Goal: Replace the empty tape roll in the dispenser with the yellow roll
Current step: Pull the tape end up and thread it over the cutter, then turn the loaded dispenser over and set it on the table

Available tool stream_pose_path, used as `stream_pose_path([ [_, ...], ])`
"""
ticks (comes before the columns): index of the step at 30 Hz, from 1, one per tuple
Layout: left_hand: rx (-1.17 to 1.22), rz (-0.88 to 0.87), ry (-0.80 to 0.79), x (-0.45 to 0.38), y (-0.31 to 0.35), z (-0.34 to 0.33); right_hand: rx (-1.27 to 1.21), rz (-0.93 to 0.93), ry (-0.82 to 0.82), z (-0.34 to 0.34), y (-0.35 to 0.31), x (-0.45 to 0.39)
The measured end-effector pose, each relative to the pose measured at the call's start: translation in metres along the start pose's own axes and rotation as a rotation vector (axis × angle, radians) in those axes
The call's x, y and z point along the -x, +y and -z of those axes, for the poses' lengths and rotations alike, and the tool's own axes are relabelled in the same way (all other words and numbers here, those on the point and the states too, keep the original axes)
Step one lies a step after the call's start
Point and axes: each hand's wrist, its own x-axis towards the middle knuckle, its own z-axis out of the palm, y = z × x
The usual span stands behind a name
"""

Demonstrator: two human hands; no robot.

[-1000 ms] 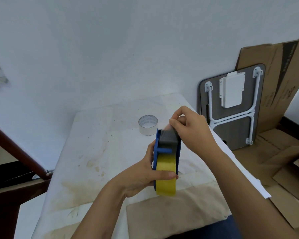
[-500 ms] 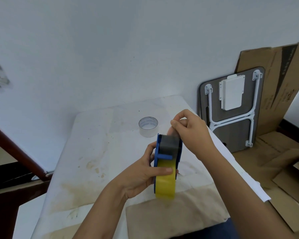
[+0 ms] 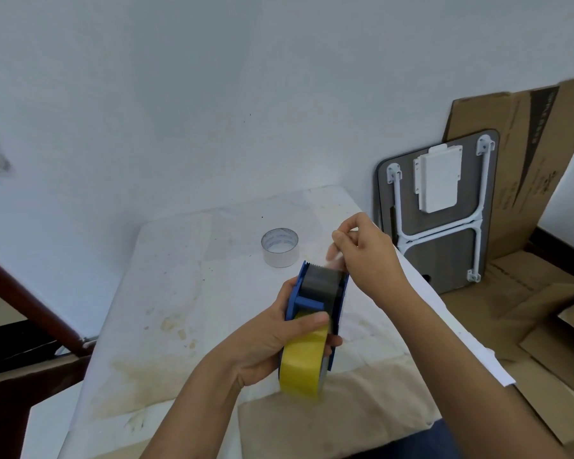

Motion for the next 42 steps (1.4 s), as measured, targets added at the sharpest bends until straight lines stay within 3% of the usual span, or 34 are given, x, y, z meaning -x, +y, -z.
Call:
stream_pose_path([
  [6, -0.025, -0.023, 0.045, -0.004, 0.005, -0.005, -0.055, 0.038, -0.017, 0.001, -0.004, 0.0],
  [13, -0.142, -0.042, 0.065, -0.006, 0.012, -0.005, -0.395, -0.198, 0.012, 0.003, 0.001, 0.002],
  [20, -0.099, -0.023, 0.04, 0.008, 0.01, 0.004, -0.228, -0.035, -0.079, 0.006, 0.001, 0.008],
  [26, -0.079, -0.052, 0.0, 0.016, 0.011, 0.013, -0.549, -0.296, -0.284, -0.01, 0.025, 0.023],
  [31, -0.02, -0.06, -0.017, 0.016, 0.016, 0.014, -0.73, -0.304, -0.337, -0.027, 0.027, 0.04],
  [36, -0.047, -0.051, -0.003, 0.017, 0.02, 0.007, -1.011, -0.611, -0.422, -0.027, 0.028, 0.037],
  [42, -0.001, -0.04, -0.004, 0.02, 0.022, 0.008, -1.08, -0.619, -0.516, -0.027, 0.032, 0.041],
])
